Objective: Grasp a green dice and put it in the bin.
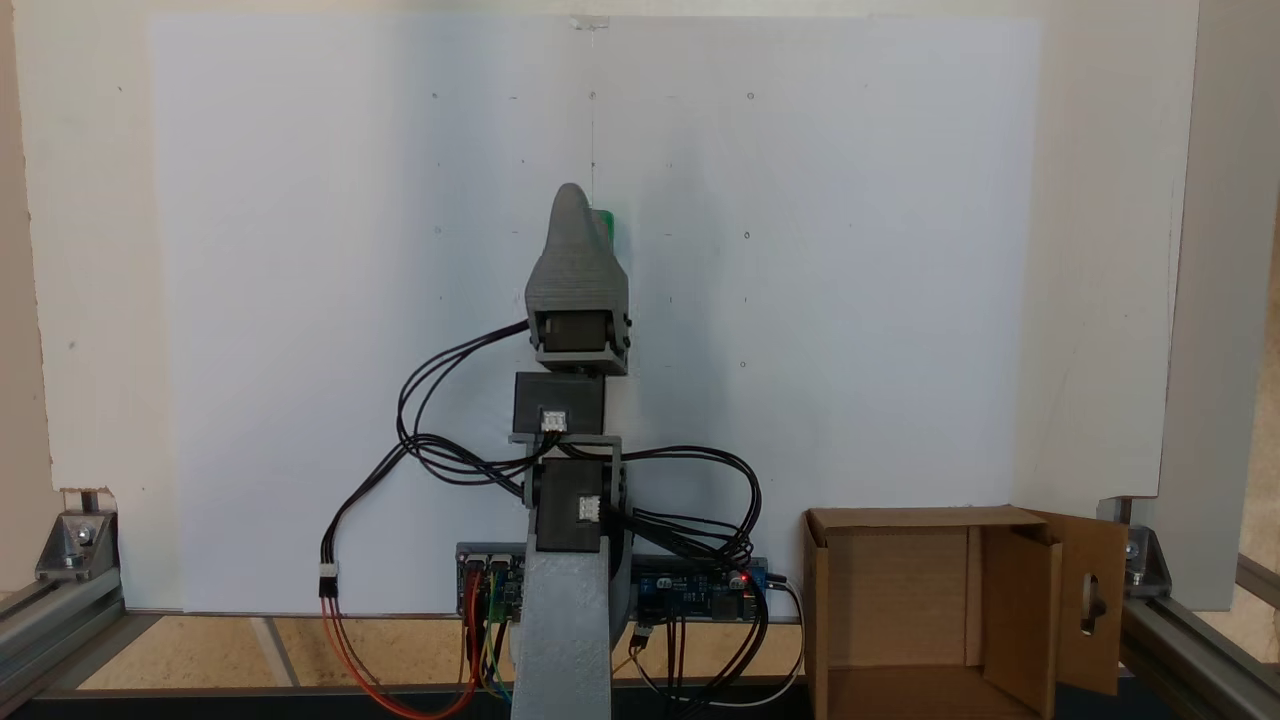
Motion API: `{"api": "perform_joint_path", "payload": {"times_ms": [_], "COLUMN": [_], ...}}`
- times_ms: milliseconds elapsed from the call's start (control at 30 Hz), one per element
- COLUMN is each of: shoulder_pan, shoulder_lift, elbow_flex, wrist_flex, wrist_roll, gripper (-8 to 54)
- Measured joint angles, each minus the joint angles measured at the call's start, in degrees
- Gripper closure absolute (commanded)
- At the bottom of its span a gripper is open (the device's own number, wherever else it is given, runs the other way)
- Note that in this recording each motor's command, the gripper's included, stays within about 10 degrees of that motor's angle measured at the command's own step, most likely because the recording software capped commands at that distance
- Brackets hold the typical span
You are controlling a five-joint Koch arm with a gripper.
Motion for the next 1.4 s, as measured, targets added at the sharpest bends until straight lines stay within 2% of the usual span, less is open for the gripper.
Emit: {"api": "perform_joint_path", "payload": {"times_ms": [200,333,667,867,1067,1400], "shoulder_pan": [0.88,0.88,-0.62,-0.53,-0.35,-1.49], "shoulder_lift": [0.0,0.0,-0.62,-8.61,-21.88,-30.23], "elbow_flex": [-19.16,-25.14,-32.08,-42.1,-49.31,-49.75], "wrist_flex": [23.29,38.23,74.27,93.16,95.19,90.88], "wrist_roll": [9.05,12.92,13.62,13.62,13.71,12.92], "gripper": [4.3,4.2,2.7,0.6,0.7,0.6]}}
